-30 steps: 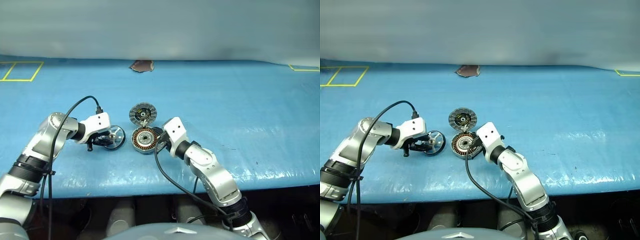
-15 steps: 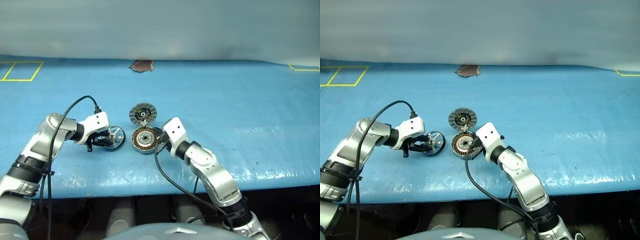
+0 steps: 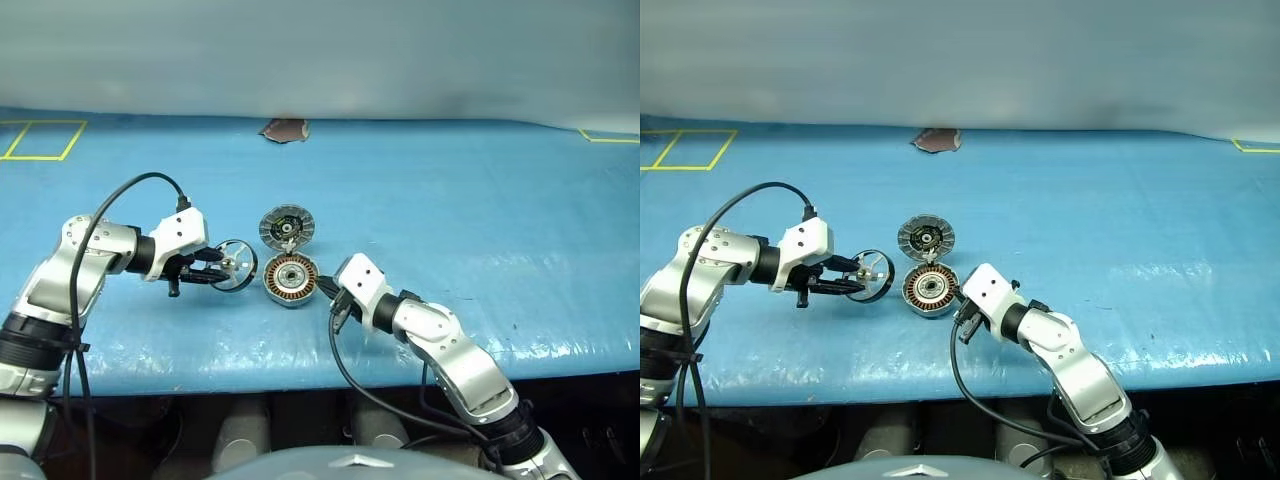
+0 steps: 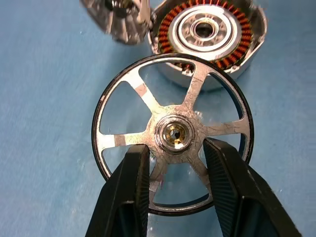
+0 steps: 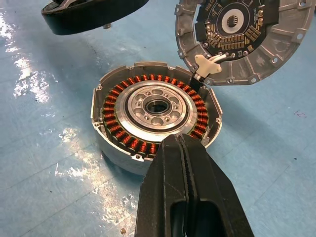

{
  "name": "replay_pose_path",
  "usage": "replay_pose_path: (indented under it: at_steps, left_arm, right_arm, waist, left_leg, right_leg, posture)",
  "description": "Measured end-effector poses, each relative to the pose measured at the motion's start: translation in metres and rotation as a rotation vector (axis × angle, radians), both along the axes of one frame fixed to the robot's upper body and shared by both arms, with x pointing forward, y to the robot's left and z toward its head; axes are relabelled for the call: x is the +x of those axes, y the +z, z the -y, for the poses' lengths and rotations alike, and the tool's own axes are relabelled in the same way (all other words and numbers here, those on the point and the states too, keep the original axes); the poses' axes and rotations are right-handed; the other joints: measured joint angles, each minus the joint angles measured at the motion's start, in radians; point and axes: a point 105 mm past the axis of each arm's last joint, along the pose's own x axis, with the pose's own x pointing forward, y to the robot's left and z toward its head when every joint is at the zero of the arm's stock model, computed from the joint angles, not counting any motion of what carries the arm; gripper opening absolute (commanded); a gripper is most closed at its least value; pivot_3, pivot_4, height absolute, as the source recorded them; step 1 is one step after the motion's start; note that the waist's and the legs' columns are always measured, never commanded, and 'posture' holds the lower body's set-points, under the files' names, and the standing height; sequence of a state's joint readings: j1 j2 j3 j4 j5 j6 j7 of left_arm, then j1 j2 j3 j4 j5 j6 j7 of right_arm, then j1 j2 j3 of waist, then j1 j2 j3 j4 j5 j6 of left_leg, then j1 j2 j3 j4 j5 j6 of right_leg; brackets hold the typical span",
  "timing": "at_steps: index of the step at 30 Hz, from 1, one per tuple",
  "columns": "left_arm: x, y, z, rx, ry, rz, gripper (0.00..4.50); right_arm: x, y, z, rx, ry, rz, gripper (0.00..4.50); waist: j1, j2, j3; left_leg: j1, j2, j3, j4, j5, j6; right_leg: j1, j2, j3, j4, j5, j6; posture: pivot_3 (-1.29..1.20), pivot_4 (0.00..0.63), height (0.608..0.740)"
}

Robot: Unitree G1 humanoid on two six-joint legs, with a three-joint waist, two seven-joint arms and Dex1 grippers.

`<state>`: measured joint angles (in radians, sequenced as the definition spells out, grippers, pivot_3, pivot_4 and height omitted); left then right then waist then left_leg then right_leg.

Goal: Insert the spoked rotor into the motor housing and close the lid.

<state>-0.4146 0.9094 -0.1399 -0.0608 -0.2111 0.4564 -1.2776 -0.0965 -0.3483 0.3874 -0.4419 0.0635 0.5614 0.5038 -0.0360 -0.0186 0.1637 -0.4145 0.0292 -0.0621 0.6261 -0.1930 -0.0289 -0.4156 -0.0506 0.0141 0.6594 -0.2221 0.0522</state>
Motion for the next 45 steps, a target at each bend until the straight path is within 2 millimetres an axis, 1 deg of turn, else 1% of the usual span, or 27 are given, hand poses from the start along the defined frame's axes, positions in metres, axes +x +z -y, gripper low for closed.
replay_pose_path:
  at_steps: [3, 6, 9, 15, 21, 25, 29, 31, 35, 39, 45]
  left_arm:
    - [-0.002, 0.007, 0.012, -0.054, -0.039, -0.005, 1.42]
    - [-0.002, 0.009, 0.015, -0.063, -0.046, -0.008, 1.42]
    - [-0.003, 0.005, 0.019, -0.058, -0.071, -0.029, 1.42]
    - [-0.005, 0.001, 0.04, -0.07, -0.163, -0.055, 1.42]
    - [0.004, -0.003, 0.051, -0.049, -0.217, -0.057, 1.42]
    - [0.008, -0.004, 0.058, -0.039, -0.252, -0.055, 1.42]
    - [0.016, -0.006, 0.059, -0.02, -0.257, -0.045, 1.42]
    - [0.017, -0.008, 0.063, -0.031, -0.264, -0.05, 1.42]
    - [0.019, -0.015, 0.066, -0.021, -0.272, -0.065, 1.42]
    - [0.02, -0.017, 0.071, -0.026, -0.284, -0.069, 1.42]
    - [0.022, -0.022, 0.071, -0.008, -0.291, -0.073, 1.42]
  right_arm:
    - [-0.001, 0.003, -0.009, 0.038, 0.026, 0.005, 0.0]
    - [-0.003, 0.005, -0.014, 0.055, 0.044, 0.01, 0.0]
    - [-0.003, 0.004, -0.012, 0.048, 0.043, 0.01, 0.0]
    - [-0.008, -0.001, 0.0, -0.027, 0.051, 0.011, 0.0]
    - [-0.017, -0.006, 0.002, -0.062, 0.054, -0.012, 0.0]
    - [-0.017, -0.006, 0.003, -0.069, 0.034, -0.011, 0.0]
    - [-0.015, -0.006, 0.004, -0.074, 0.014, -0.003, 0.0]
    - [-0.015, -0.006, 0.005, -0.075, 0.005, 0.0, 0.0]
    - [-0.015, -0.009, 0.006, -0.081, -0.012, -0.003, 0.0]
    - [-0.015, -0.009, 0.006, -0.082, -0.013, -0.004, 0.0]
    - [-0.016, -0.01, 0.006, -0.08, -0.013, -0.01, 0.0]
  waist:
    - [-0.001, 0.0, 0.0]
    - [0.0, 0.0, 0.0]
    - [0.001, 0.0, 0.0]
    - [0.007, -0.001, 0.001]
    - [0.006, -0.002, 0.001]
    - [0.008, -0.002, 0.001]
    - [0.008, -0.002, 0.001]
    - [0.008, -0.002, 0.001]
    - [0.009, -0.002, 0.002]
    - [0.008, -0.002, 0.001]
    - [0.008, -0.002, 0.001]
  left_leg:
    - [0.0, 0.0, 0.0, 0.0, 0.0, 0.0]
    - [0.0, 0.0, 0.0, 0.0, 0.0, 0.0]
    - [0.0, 0.0, 0.0, 0.0, 0.0, 0.0]
    - [0.0, 0.0, 0.0, 0.001, 0.0, 0.0]
    - [0.0, 0.0, 0.0, 0.001, 0.0, 0.0]
    - [-0.001, 0.0, 0.0, 0.001, 0.0, 0.0]
    - [0.0, 0.0, 0.0, 0.001, 0.0, 0.0]
    - [-0.001, 0.0, 0.0, 0.001, 0.0, 0.0]
    - [-0.001, 0.0, 0.0, 0.001, 0.0, 0.0]
    - [-0.001, 0.0, 0.0, 0.001, 0.0, 0.0]
    - [-0.001, 0.0, 0.0, 0.001, 0.0, 0.0]
  right_leg:
    - [0.0, 0.0, 0.0, 0.0, 0.0, 0.0]
    - [0.0, 0.0, 0.0, 0.0, 0.0, 0.0]
    - [0.0, 0.0, 0.0, 0.0, 0.0, 0.0]
    - [0.0, 0.0, 0.0, 0.0, 0.0, 0.0]
    - [0.0, 0.0, 0.0, 0.0, 0.0, 0.0]
    - [0.0, 0.0, 0.0, 0.0, 0.0, 0.0]
    - [0.0, 0.0, 0.0, 0.0, 0.0, 0.0]
    - [0.0, 0.0, 0.0, 0.0, 0.0, 0.0]
    - [0.0, 0.0, 0.0, 0.0, 0.0, 0.0]
    - [0.001, 0.0, 0.0, 0.0, 0.0, 0.0]
    - [0.001, 0.0, 0.0, 0.0, 0.0, 0.0]
  posture:
    - [0.0, 0.15, 0.74]
    - [0.0, 0.15, 0.74]
    - [0.0, 0.15, 0.74]
    - [0.0, 0.15, 0.74]
    - [0.0, 0.15, 0.74]
    - [0.0, 0.15, 0.74]
    - [0.0, 0.15, 0.74]
    - [0.0, 0.15, 0.74]
    - [0.0, 0.15, 0.74]
    - [0.0, 0.15, 0.74]
    - [0.0, 0.15, 0.74]
